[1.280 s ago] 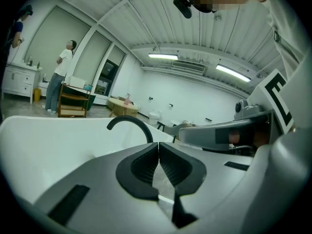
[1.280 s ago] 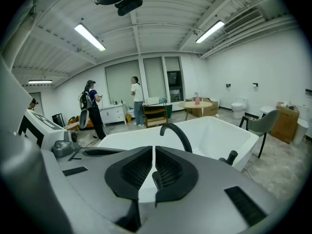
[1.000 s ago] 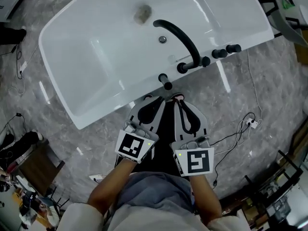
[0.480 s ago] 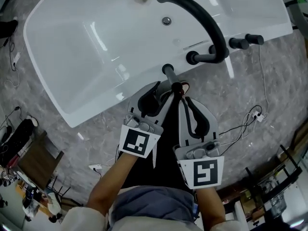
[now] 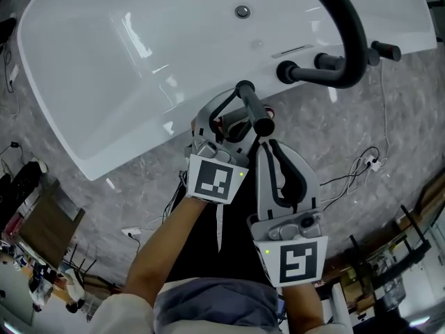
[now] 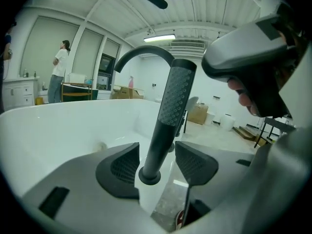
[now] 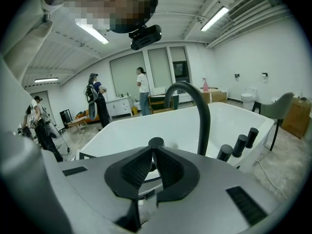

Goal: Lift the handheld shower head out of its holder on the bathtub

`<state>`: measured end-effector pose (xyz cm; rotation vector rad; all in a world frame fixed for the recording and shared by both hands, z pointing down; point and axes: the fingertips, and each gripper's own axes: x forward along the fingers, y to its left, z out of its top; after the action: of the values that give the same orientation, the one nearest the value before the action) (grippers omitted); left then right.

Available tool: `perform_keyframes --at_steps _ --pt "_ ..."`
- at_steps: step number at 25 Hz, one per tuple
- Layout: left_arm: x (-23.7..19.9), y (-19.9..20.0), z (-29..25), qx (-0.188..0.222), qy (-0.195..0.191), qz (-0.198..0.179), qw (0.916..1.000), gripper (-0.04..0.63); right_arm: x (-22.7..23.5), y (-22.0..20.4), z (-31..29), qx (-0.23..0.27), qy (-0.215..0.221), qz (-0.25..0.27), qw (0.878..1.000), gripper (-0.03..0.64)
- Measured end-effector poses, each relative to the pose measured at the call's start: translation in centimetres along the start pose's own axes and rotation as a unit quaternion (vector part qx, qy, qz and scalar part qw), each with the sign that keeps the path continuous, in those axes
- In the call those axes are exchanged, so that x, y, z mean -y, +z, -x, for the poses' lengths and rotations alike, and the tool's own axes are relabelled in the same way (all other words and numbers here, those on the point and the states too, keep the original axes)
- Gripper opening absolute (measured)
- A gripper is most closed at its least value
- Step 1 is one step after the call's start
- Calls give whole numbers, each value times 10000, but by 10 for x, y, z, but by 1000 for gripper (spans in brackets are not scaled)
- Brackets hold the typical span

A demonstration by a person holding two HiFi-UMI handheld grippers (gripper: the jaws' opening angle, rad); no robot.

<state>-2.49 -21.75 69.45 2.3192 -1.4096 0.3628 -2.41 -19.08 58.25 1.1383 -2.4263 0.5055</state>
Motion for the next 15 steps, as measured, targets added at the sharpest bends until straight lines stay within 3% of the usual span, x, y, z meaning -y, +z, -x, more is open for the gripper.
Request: perform_keyframes --at_steps 6,9,13,15 --pt "1 -13 -16 -47 -67 -372 9993 216 4 -7 1 -69 -32 -43 10000 25" --pt "4 -14 -18 -6 -12 -592 9982 156 10 -9 3 -110 -42 -49 9999 25" --pt "-4 -4 -17 -1 111 -464 9989 147 14 -2 1 0 -144 -25 9999 25" --pt "-6 -7 -14 -37 41 -587 9983 144 14 -4 0 -14 -164 -73 9998 25"
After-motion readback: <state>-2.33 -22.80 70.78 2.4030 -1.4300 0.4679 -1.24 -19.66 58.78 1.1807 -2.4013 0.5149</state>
